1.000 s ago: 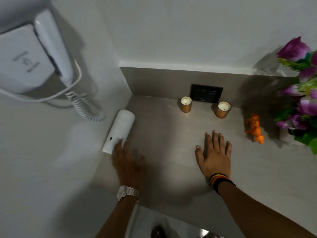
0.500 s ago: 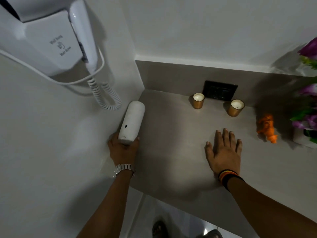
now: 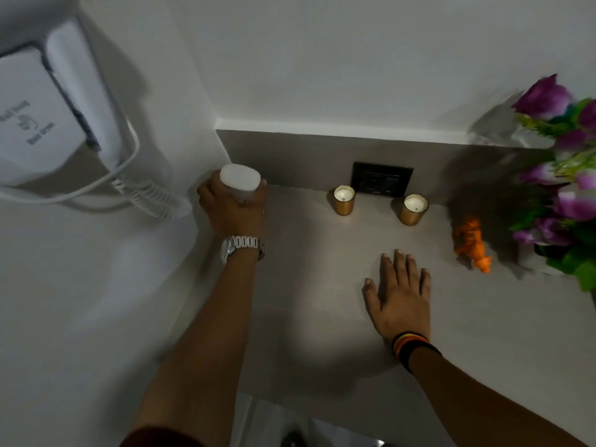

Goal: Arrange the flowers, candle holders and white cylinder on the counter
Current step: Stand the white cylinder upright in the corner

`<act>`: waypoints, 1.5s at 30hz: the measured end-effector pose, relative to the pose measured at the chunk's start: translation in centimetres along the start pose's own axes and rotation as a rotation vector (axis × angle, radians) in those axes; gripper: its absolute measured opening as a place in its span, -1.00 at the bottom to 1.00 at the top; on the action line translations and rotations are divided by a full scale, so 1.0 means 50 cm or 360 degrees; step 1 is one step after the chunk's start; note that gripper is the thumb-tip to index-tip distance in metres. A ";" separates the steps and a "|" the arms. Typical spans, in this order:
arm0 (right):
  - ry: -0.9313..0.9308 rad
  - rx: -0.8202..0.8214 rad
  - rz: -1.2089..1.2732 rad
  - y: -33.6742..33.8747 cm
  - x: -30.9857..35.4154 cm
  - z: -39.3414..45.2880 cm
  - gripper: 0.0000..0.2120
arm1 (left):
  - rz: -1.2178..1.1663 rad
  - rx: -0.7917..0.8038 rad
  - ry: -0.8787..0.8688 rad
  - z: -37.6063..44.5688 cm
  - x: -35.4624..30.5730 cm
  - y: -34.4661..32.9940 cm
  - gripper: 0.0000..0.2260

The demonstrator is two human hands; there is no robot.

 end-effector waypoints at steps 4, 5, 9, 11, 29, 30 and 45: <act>-0.0008 0.0001 0.0016 -0.005 -0.003 0.003 -0.28 | -0.0140 -0.0060 0.0123 0.061 0.030 -0.052 -0.15; -0.0008 0.0002 0.0018 -0.005 -0.003 0.004 -0.28 | -0.0161 -0.0091 0.0143 0.070 0.047 -0.059 -0.14; -0.0021 0.0014 0.0022 -0.004 -0.001 0.006 -0.28 | -0.0125 -0.0066 0.0269 0.053 0.123 -0.077 -0.02; -0.0025 0.0023 0.0025 -0.006 -0.002 0.007 -0.27 | -0.0104 0.0018 0.0325 0.013 0.166 -0.088 -0.03; -0.0048 0.0035 0.0013 -0.008 -0.004 0.009 -0.27 | 0.0112 0.0319 0.0389 0.061 0.242 -0.210 -0.18; -0.0049 0.0032 0.0016 -0.007 -0.004 0.009 -0.27 | 0.0118 0.0322 0.0390 0.059 0.241 -0.212 -0.20; -0.0051 0.0010 0.0038 -0.005 -0.002 0.005 -0.28 | 0.0148 0.0267 0.0345 0.062 0.248 -0.191 -0.37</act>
Point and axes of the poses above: each hand's wrist, its own z-axis towards the middle knuckle, its own y-axis out of the back of the hand, x = y × z, the point moved 9 cm from there along z, towards the middle knuckle, and after that the axes turned 5 degrees about -y, right-handed, at the moved point
